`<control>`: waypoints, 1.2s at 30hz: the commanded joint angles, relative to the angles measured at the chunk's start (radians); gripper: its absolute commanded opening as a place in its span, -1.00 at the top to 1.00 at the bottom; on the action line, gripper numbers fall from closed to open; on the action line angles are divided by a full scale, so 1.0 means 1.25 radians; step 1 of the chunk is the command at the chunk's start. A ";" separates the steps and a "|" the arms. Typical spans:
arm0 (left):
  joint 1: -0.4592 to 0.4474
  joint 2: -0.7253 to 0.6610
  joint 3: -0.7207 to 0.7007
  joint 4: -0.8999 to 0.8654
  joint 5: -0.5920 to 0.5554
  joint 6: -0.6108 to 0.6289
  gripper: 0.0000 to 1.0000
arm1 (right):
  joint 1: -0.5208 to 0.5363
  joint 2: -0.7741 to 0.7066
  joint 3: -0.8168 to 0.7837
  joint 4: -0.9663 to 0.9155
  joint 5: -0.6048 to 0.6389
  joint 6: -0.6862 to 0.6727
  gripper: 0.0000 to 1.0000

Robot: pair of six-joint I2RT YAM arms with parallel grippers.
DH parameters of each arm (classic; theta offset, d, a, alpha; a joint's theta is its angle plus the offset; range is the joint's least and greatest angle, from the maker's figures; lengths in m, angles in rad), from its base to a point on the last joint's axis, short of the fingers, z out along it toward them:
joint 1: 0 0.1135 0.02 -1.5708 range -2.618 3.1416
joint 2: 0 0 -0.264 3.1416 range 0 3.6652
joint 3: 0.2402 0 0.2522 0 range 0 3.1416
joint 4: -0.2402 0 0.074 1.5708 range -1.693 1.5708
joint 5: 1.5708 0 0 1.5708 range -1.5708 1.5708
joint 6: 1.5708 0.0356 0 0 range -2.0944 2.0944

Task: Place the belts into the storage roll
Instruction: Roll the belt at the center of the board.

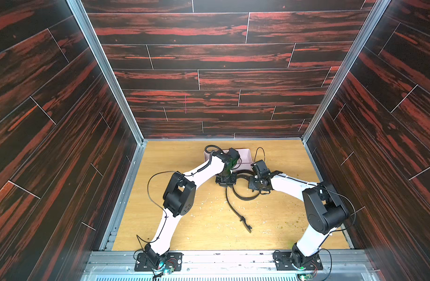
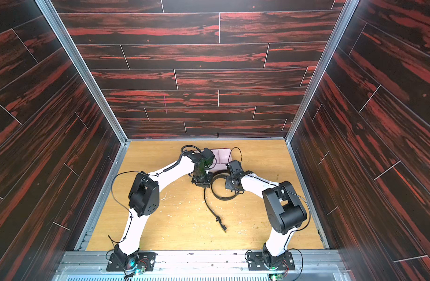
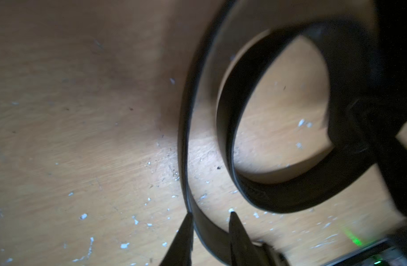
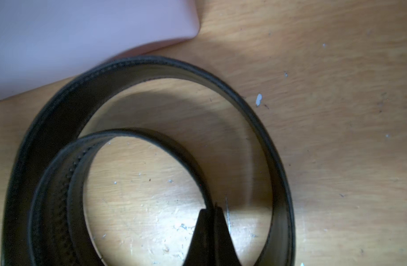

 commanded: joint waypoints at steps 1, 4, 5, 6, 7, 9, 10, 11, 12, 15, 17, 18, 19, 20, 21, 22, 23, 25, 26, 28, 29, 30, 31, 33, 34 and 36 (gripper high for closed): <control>-0.003 -0.020 0.025 -0.021 -0.003 0.086 0.42 | 0.010 0.015 0.007 -0.039 -0.029 0.009 1.00; -0.003 -0.021 0.024 0.001 0.004 0.086 0.42 | 0.011 0.011 0.003 -0.042 -0.027 0.009 1.00; -0.004 -0.022 0.023 0.006 0.011 0.086 0.42 | 0.011 0.009 0.004 -0.043 -0.027 0.009 1.00; -0.005 -0.024 0.015 0.024 0.014 0.083 0.41 | 0.011 0.007 0.001 -0.043 -0.026 0.011 1.00; -0.006 -0.025 0.008 0.046 0.010 0.079 0.39 | 0.011 0.005 -0.001 -0.041 -0.028 0.011 1.00; -0.010 -0.018 0.010 0.062 0.000 0.078 0.37 | 0.013 0.003 -0.001 -0.041 -0.031 0.012 1.00; -0.012 -0.011 0.016 0.060 -0.007 0.083 0.37 | 0.014 0.003 -0.001 -0.040 -0.031 0.012 1.00; -0.013 -0.005 0.022 0.059 -0.015 0.085 0.37 | 0.015 0.002 -0.002 -0.039 -0.032 0.012 1.00; -0.013 0.003 0.026 0.058 -0.023 0.087 0.36 | 0.015 0.000 -0.001 -0.039 -0.034 0.010 1.00; -0.013 0.027 0.050 0.045 -0.037 0.090 0.34 | 0.017 -0.002 -0.001 -0.039 -0.035 0.010 1.00; -0.014 0.041 0.058 0.045 -0.038 0.090 0.34 | 0.018 -0.004 -0.003 -0.037 -0.041 0.008 1.00; -0.014 0.047 0.061 0.051 -0.041 0.084 0.34 | 0.020 -0.005 -0.004 -0.033 -0.044 0.007 1.00; -0.014 0.055 0.064 0.057 -0.044 0.076 0.33 | 0.022 -0.006 -0.006 -0.030 -0.044 0.007 1.00; -0.014 0.061 0.071 0.056 -0.039 0.073 0.33 | 0.023 -0.007 -0.008 -0.029 -0.043 0.008 1.00; -0.016 0.067 0.076 0.057 -0.041 0.070 0.33 | 0.024 -0.006 -0.007 -0.029 -0.043 0.008 1.00; -0.017 0.075 0.082 0.056 -0.049 0.067 0.33 | 0.025 -0.005 -0.007 -0.030 -0.042 0.010 1.00; -0.017 0.080 0.086 0.055 -0.054 0.064 0.33 | 0.025 -0.005 -0.008 -0.030 -0.041 0.009 1.00; -0.017 0.092 0.096 0.047 -0.069 0.058 0.34 | 0.025 -0.006 -0.010 -0.030 -0.041 0.010 1.00; -0.017 0.096 0.100 0.038 -0.066 0.059 0.35 | 0.025 -0.006 -0.011 -0.029 -0.041 0.009 1.00; -0.017 0.100 0.103 0.036 -0.072 0.054 0.41 | 0.025 -0.005 -0.011 -0.029 -0.044 0.006 1.00; -0.017 0.102 0.101 0.039 -0.079 0.049 0.45 | 0.025 -0.005 -0.012 -0.028 -0.047 0.003 1.00; -0.017 0.106 0.102 0.041 -0.093 0.040 0.55 | 0.025 -0.006 -0.012 -0.025 -0.050 -0.001 1.00; -0.017 0.111 0.108 0.033 -0.102 0.035 0.67 | 0.025 -0.010 -0.015 -0.023 -0.050 -0.002 1.00; -0.017 0.120 0.121 0.002 -0.107 0.030 0.96 | 0.025 -0.026 -0.016 -0.031 -0.040 -0.004 0.95; -0.017 0.121 0.128 -0.015 -0.109 0.030 1.00 | 0.025 -0.039 -0.016 -0.043 -0.037 -0.007 0.90; -0.017 0.113 0.128 -0.046 -0.117 0.031 1.00 | 0.025 -0.080 -0.022 -0.059 -0.043 -0.008 0.71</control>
